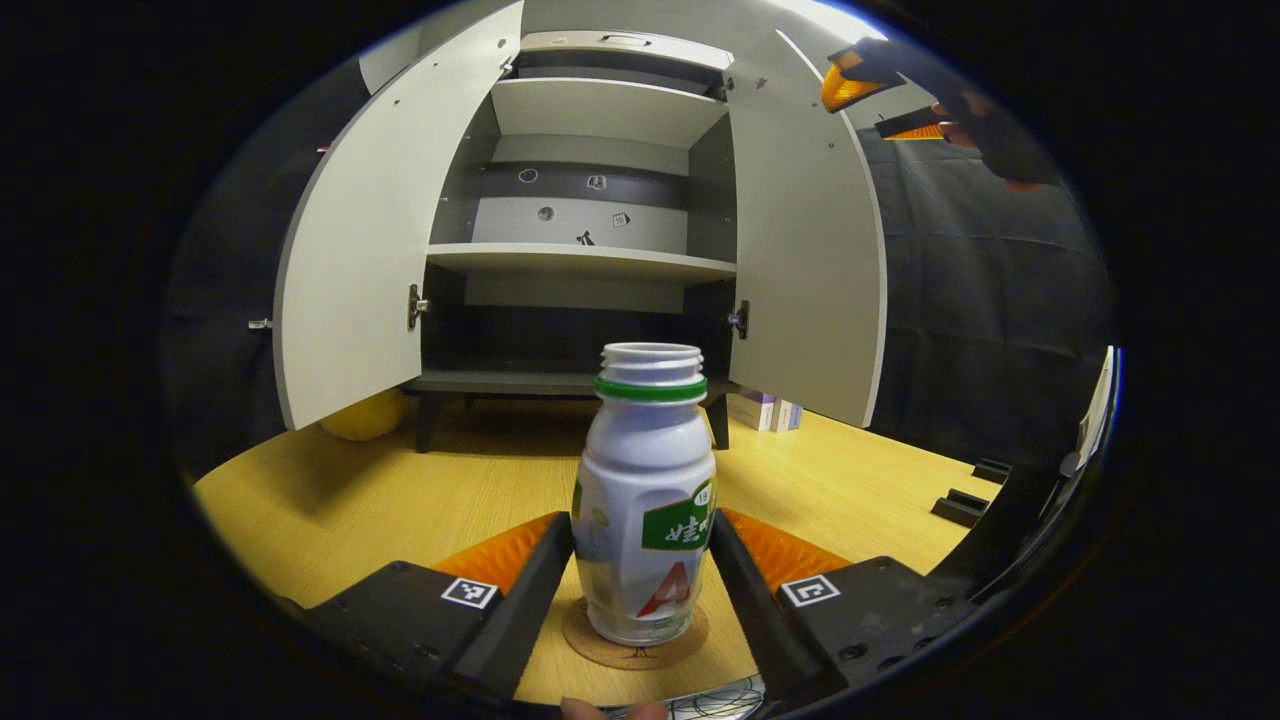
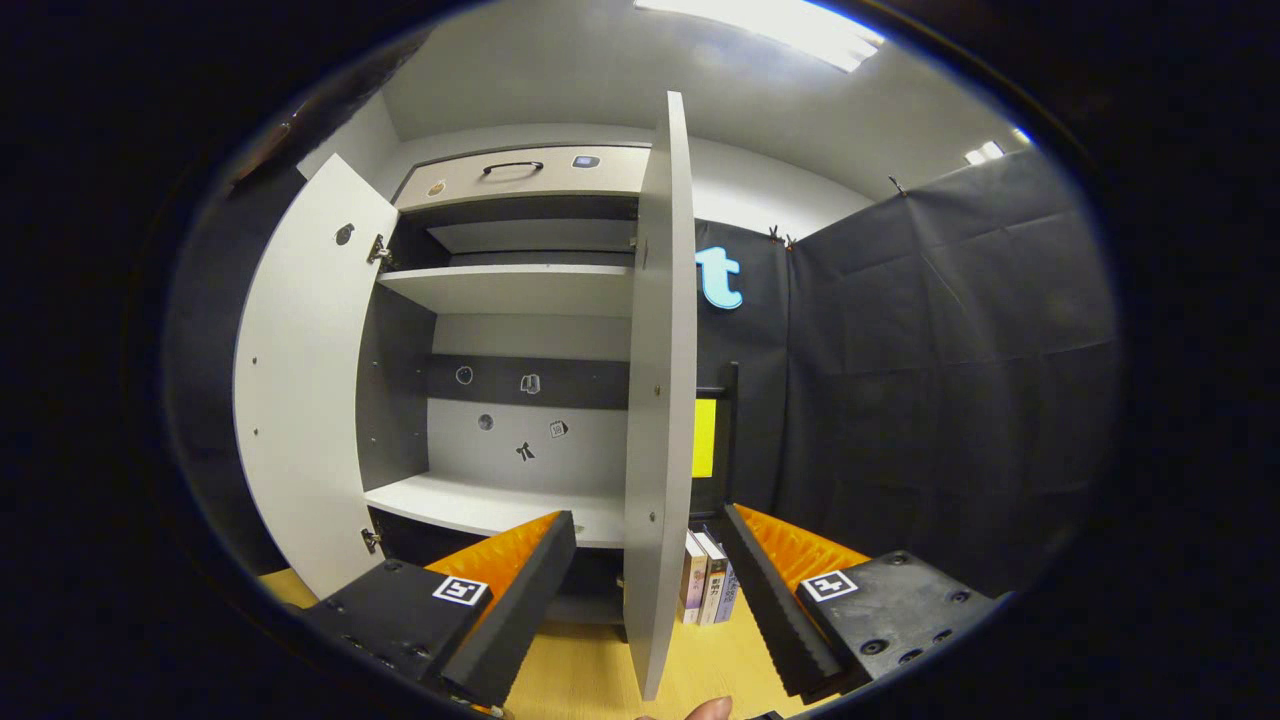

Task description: Grasp the bottle in the cabinet with the left hand and place it on the coaster, then close the right door with the right hand and the left door with the left hand.

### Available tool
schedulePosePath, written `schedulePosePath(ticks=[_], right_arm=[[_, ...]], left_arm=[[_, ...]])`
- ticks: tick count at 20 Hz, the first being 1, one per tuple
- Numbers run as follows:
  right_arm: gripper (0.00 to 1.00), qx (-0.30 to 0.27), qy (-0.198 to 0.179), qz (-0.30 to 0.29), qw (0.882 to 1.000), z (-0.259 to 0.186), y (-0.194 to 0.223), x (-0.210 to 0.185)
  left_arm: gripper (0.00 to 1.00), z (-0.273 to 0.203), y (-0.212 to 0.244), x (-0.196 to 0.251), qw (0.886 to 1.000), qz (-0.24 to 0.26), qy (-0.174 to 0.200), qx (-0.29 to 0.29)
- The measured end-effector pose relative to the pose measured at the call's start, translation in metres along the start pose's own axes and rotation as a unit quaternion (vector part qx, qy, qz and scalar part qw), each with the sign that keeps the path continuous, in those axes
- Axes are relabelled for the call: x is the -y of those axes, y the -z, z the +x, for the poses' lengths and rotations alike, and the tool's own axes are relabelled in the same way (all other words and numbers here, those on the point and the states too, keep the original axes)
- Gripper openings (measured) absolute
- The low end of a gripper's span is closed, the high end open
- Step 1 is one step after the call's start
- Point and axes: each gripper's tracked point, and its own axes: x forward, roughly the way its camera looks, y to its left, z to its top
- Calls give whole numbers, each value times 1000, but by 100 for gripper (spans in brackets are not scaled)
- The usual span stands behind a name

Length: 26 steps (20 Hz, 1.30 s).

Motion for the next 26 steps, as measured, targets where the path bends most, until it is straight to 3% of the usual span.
schedulePosePath(ticks=[8, 14, 18, 23, 26], right_arm=[[98, -25, -21, -20, 999, -3, 11, 0], [97, -50, -33, -8, 998, -3, 8, 13], [97, -45, -10, 12, 999, 8, -5, 42], [97, -54, 28, 14, 998, 28, -5, 89], [98, -61, 31, 21, 997, 47, -4, 103]], left_arm=[[91, -36, -15, -6, 1000, 0, 3, -28], [91, -69, -102, -23, 1000, 2, -9, -10], [92, -79, -169, -35, 999, -25, -17, 12], [92, -76, -239, -58, 999, -9, -47, 25], [92, -74, -270, -70, 998, -11, -56, 29]])
